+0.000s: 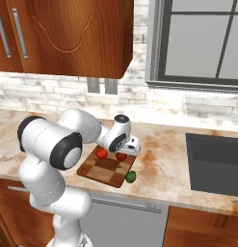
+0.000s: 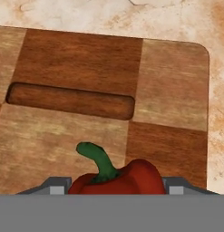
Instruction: Place the avocado, onion, tomato, and bell pepper on the cutting board.
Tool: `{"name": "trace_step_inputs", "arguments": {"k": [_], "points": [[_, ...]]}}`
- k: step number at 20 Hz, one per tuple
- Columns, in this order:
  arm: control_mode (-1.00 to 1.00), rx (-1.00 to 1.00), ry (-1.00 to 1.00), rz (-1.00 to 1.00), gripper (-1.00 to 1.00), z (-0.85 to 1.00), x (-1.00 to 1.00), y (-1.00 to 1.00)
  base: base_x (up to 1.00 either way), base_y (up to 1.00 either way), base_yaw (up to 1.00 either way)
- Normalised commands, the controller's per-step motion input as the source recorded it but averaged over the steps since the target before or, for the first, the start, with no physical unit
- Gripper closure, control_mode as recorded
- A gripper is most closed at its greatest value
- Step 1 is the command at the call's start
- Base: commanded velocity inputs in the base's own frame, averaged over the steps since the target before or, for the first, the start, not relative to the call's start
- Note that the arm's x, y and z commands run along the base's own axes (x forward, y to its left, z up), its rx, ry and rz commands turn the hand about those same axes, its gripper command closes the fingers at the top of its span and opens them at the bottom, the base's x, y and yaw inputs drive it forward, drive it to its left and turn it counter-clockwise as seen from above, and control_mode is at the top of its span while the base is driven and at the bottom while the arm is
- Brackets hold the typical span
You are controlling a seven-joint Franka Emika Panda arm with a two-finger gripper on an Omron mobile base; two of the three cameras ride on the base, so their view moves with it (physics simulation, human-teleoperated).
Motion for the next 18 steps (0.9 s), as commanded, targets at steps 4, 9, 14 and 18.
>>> {"name": "trace_step_inputs", "arguments": {"k": [4,9,14,18], "points": [[-1.00,0.00,0.00,0.00,1.00,-0.13,0.00,0.03,0.00,0.00,0.00],[-1.00,0.00,0.00,0.00,1.00,-0.11,0.00,0.00,0.00,0.00,0.00],[-1.00,0.00,0.00,0.00,-1.00,-0.07,0.00,0.00,0.00,0.00,0.00],[-1.00,0.01,0.00,0.00,-1.00,0.01,0.00,0.00,0.00,0.00,0.00]]}}
